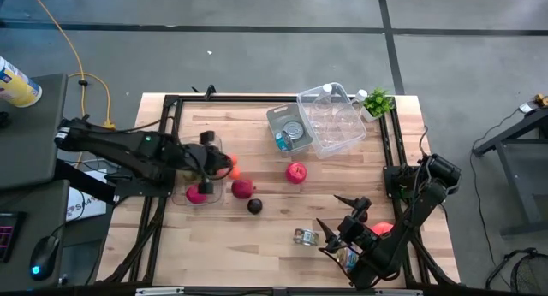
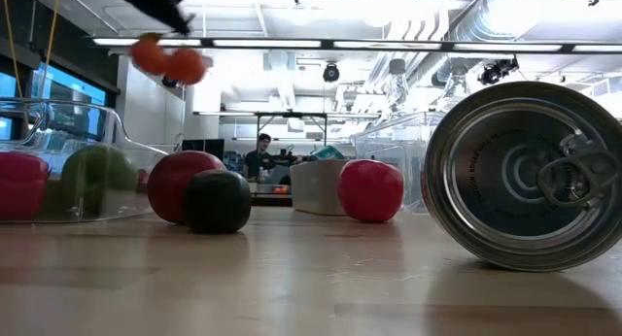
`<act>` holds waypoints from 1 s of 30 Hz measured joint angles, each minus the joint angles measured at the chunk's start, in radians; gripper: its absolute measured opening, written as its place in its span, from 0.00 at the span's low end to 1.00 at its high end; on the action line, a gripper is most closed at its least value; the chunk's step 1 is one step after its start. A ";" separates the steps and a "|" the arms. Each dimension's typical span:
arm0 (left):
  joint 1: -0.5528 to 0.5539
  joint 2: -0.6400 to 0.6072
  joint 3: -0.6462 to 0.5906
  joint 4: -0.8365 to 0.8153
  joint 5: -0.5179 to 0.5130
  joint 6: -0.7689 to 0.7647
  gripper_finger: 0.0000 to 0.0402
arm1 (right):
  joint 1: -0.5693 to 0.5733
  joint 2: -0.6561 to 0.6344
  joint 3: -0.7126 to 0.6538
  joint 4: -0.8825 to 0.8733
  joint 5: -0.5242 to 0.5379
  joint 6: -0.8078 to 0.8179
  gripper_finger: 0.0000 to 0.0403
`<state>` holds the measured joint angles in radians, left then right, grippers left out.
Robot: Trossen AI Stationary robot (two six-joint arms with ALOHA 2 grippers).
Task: Pick & Place Food Item
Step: Put the orange tangerine into the left transparent bin, then put the red apple into the left transparent bin
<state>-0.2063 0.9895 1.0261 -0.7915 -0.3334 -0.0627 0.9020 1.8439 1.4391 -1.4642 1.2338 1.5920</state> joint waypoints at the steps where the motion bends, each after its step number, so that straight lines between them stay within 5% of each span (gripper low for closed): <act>1: -0.002 0.000 0.018 -0.066 0.004 -0.039 0.00 | 0.000 0.000 0.000 0.001 -0.002 0.000 0.99; 5: -0.006 -0.001 0.034 -0.271 0.004 -0.159 0.00 | 0.000 0.000 0.000 0.004 -0.002 0.000 0.99; 16: -0.015 -0.012 0.032 -0.455 -0.002 -0.287 0.02 | 0.000 0.000 0.000 0.011 -0.002 0.000 0.99; 30: -0.015 -0.012 0.030 -0.490 -0.068 -0.361 0.27 | 0.000 0.000 0.000 0.015 -0.003 -0.001 0.99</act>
<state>-0.2211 0.9779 1.0561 -1.2812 -0.4017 -0.4232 0.9020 1.8439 1.4391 -1.4491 1.2311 1.5913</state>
